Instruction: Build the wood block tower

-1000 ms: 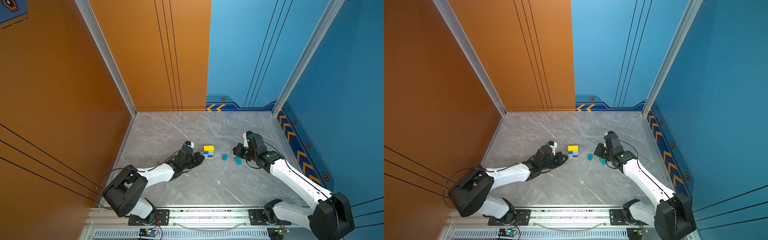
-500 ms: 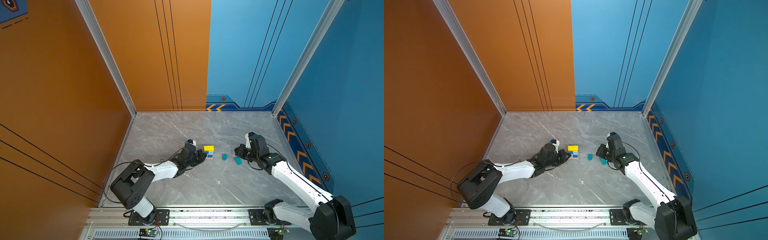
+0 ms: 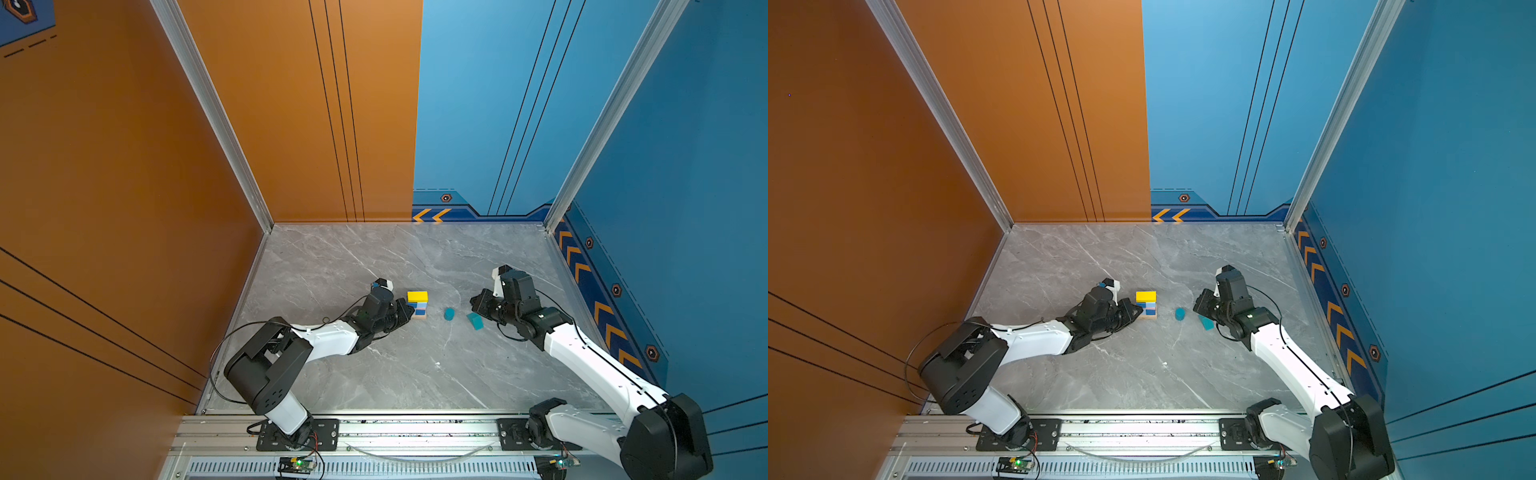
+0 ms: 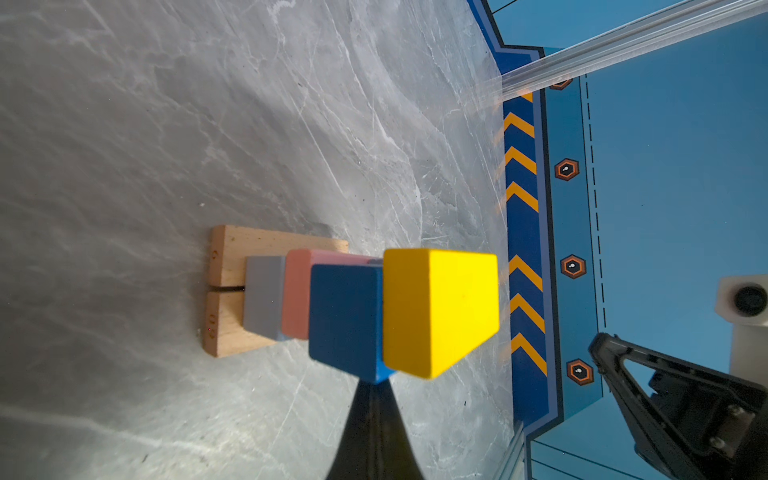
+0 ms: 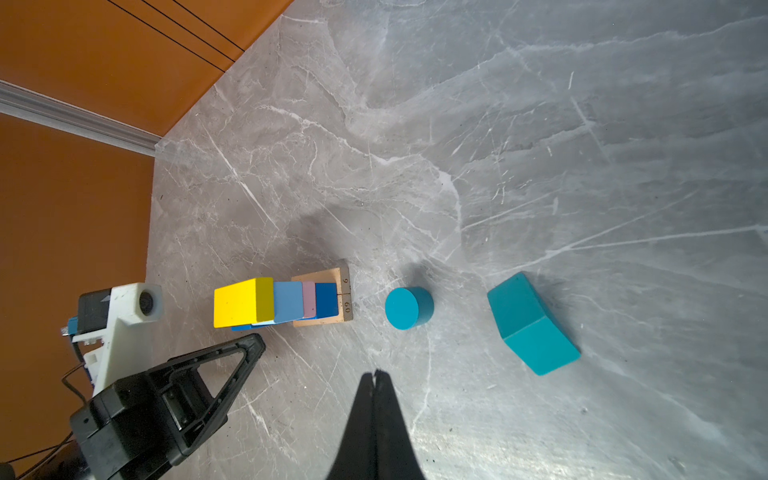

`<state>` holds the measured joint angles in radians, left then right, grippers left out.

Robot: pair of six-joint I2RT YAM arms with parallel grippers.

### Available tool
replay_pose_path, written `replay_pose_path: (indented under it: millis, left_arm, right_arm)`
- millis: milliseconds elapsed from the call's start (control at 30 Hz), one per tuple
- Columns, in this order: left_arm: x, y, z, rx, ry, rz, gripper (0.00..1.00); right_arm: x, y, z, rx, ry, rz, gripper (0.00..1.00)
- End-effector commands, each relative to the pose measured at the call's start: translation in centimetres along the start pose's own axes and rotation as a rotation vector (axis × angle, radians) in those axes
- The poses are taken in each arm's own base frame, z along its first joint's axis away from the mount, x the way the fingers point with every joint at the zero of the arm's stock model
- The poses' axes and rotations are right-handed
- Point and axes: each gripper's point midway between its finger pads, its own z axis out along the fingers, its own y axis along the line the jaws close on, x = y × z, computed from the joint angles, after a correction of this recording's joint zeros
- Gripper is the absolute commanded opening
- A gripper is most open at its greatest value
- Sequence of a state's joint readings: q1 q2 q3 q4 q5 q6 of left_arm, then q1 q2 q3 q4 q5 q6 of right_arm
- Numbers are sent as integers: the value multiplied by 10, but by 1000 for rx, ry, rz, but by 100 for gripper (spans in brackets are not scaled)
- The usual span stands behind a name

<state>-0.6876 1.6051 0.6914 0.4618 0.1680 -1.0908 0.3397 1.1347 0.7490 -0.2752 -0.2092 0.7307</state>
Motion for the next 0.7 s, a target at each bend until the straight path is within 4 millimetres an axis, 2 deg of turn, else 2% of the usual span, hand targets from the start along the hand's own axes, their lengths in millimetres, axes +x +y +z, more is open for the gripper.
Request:
replay_pose_path:
  millis: [0, 667]
  left_arm:
    - [-5, -9, 5, 14, -15, 6, 0]
    - [-6, -8, 7, 12, -13, 6, 0]
  right_arm:
    - [0, 0, -2, -14, -8, 2, 0]
    - [2, -1, -1, -19, -3, 9, 0]
